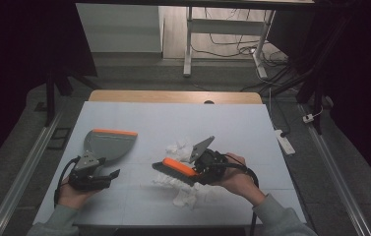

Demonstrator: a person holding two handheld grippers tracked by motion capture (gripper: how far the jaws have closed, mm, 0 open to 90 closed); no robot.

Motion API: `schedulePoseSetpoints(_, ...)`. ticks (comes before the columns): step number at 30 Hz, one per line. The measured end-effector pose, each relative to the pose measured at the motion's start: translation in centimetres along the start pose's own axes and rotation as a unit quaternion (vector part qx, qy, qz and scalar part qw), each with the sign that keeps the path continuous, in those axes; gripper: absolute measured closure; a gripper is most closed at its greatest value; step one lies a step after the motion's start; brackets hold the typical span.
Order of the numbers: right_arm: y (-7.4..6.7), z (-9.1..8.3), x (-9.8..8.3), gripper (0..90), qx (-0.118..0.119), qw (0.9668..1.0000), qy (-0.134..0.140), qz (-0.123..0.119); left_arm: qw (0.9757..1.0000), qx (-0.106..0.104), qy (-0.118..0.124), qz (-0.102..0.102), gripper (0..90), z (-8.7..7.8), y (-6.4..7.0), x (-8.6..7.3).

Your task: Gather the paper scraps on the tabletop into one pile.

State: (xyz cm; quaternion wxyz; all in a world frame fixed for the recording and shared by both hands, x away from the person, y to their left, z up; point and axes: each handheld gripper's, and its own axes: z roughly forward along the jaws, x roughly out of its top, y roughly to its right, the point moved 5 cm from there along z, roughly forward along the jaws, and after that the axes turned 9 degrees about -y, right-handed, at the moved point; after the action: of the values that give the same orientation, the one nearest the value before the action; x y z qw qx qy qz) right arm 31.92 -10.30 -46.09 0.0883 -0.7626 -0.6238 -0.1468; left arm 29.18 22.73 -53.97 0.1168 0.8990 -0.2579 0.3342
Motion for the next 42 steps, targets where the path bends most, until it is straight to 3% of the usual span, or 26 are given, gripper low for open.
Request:
schedulePoseSetpoints(5,-2.1,-0.8,-0.7,70.6,0.018,0.9995,-0.016,-0.021,1.0,0.0,-0.002,0.002,29.6,0.1,0.0,0.0)
schedulePoseSetpoints(10,-4.2,0.7,-0.9,70.6,0.05,0.9961,-0.068,-0.027,1.0,0.0,0.0,0.002,29.6,0.1,0.1,0.1)
schedulePoseSetpoints(16,-5.2,2.3,-0.6,70.6,0.076,0.9911,-0.098,-0.048,1.0,0.0,-0.002,-0.001,29.6,0.1,0.0,-0.1)
schedulePoseSetpoints(19,-5.1,3.1,-0.6,70.6,0.065,0.9894,-0.119,-0.053,1.0,0.0,-0.002,0.0,29.6,0.1,0.0,-0.1)
schedulePoseSetpoints(25,-3.5,3.6,0.0,70.6,0.053,0.9908,-0.118,-0.04,1.0,0.0,-0.003,0.002,29.6,0.2,0.0,0.0)
schedulePoseSetpoints(31,-0.9,3.9,0.7,70.6,0.027,0.9929,-0.112,-0.03,1.0,0.0,-0.005,0.002,29.6,0.3,0.0,0.0)
schedulePoseSetpoints(35,1.7,4.2,1.0,70.6,0.004,0.9955,-0.093,-0.019,1.0,0.0,-0.005,0.0,29.6,0.3,-0.1,-0.1)
schedulePoseSetpoints(39,3.6,4.3,1.2,70.5,-0.015,0.9971,-0.073,0.01,1.0,0.001,-0.006,0.0,29.6,0.4,-0.1,-0.1)
schedulePoseSetpoints(42,4.8,3.8,1.3,70.6,-0.014,0.9986,-0.046,0.021,1.0,0.001,-0.005,-0.001,29.6,0.3,-0.2,-0.1)
